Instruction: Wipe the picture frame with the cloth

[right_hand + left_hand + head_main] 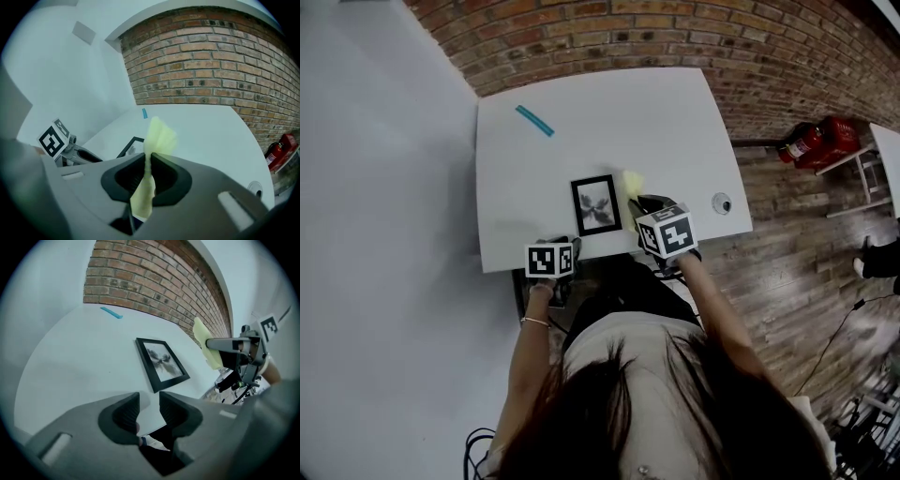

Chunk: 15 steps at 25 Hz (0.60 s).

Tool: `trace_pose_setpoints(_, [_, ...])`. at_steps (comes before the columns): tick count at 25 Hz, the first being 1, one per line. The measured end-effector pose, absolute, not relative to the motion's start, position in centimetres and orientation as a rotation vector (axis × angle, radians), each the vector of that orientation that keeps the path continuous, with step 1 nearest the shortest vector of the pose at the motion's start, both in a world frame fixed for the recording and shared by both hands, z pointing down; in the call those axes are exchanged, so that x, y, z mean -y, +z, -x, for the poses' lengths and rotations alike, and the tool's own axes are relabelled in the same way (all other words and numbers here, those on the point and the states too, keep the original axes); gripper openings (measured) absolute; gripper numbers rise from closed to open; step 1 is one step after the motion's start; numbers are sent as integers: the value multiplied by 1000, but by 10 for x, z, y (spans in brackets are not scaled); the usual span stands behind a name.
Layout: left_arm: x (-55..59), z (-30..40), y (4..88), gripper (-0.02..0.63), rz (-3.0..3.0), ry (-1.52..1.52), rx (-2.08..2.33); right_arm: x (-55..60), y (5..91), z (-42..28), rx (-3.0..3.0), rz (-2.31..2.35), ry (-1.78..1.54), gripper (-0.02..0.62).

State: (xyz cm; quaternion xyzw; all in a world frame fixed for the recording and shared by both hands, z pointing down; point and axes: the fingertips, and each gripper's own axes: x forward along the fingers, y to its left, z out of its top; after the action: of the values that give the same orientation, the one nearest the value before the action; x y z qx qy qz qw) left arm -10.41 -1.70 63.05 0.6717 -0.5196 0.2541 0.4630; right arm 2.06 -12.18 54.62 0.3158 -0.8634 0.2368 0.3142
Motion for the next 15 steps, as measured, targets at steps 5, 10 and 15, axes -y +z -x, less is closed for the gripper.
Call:
trace_pose_setpoints(5, [12,106,617,101,-1700,640,1319,109,540,-26,2276,-885,636,43])
trace_pose_setpoints(10, [-2,107,609,82,-1739,644,1329,92,537,-27,2279,-925,640,43])
trace_pose_setpoints(15, [-15,112,601,51,-1787,636,1372,75,530,-28,2284,-973,621,43])
